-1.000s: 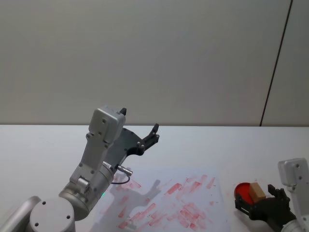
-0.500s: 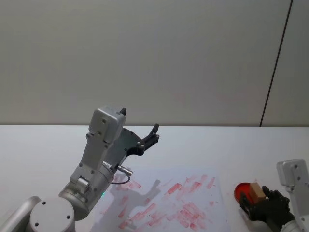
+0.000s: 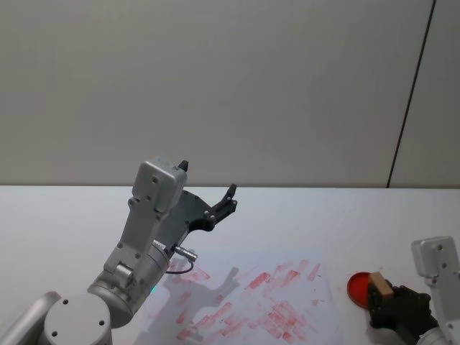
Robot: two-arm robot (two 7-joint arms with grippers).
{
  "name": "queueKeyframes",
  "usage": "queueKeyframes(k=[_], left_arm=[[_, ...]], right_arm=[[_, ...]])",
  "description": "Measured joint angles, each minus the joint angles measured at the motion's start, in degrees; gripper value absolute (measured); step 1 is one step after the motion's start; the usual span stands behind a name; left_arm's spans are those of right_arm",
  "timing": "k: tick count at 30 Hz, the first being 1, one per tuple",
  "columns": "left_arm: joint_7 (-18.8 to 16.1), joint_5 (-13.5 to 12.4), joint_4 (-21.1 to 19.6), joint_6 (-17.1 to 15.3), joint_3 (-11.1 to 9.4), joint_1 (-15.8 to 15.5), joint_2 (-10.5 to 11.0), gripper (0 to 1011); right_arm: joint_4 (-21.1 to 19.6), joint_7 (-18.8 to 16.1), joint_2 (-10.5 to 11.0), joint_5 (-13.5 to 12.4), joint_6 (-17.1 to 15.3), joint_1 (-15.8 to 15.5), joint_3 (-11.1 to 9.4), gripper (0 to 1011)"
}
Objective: Use the one hand to pick up the stamp and affix it onto the A4 paper.
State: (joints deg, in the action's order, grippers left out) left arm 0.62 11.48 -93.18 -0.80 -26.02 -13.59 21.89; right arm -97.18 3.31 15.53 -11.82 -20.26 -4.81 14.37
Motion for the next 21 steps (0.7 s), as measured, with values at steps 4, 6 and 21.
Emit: queueKeyframes(k=[4,6,21], left_arm=[[0.00,0.00,0.00,0.00,0.00,0.00,0.00,1002],[0.00,0.00,0.00,0.00,0.00,0.00,0.00,1003],[0.00,0.00,0.00,0.00,0.00,0.00,0.00,1003]], right_arm=[[0.00,-0.11,-0.07,0.16,0.39,0.09,-0.01,220],[0.00,-0.32,-0.15,0.38,0.99,0.19,-0.01,220],[-1.04,-5.59,-1.58,2.31,5.55,2.65,0.77,220]])
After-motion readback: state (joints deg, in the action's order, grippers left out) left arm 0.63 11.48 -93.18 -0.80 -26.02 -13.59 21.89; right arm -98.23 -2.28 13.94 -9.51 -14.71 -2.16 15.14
